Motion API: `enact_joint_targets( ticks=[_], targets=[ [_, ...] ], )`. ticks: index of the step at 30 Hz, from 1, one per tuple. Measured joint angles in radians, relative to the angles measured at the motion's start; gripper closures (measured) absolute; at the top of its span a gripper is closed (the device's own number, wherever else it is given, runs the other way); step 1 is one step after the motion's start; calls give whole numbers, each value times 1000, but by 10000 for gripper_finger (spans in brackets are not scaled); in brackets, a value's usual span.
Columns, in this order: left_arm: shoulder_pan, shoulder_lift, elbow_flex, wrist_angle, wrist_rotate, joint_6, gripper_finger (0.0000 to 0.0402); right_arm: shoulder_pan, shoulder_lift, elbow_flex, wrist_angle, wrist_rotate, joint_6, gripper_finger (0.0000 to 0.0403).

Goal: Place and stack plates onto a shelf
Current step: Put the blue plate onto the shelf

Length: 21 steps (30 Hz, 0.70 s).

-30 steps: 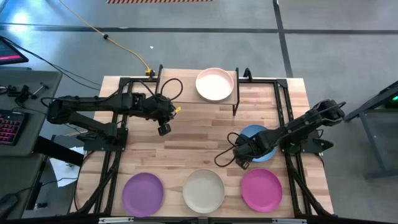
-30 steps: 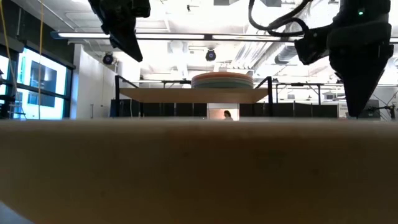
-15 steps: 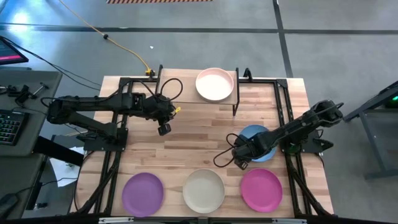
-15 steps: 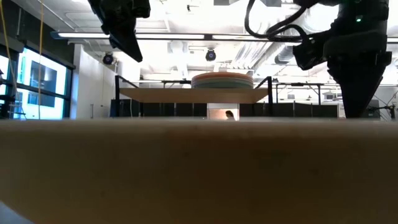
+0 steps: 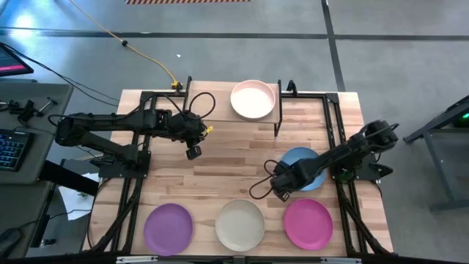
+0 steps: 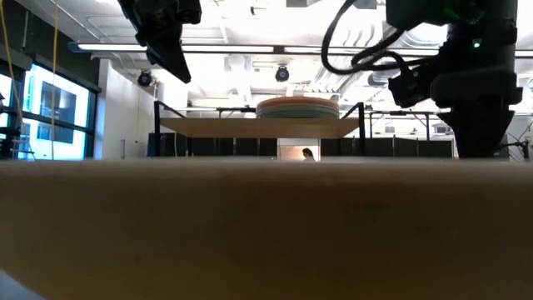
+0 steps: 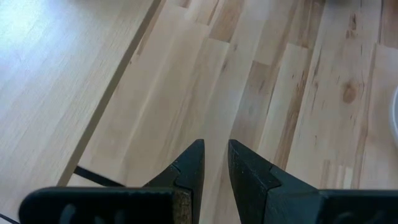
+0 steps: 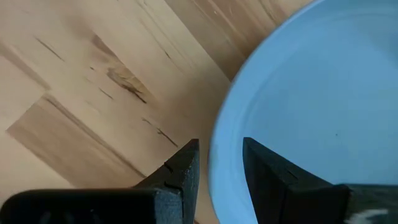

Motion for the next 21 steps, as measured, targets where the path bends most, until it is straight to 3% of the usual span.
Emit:
enact_joint_targets(
  ticks=[17,21],
  targets=[
    [0,0,0,1,0,0,339,0,76,1,56,0,-2,299],
    [0,0,0,1,0,0,339,0,77,1,56,0,3,316]
  ],
)
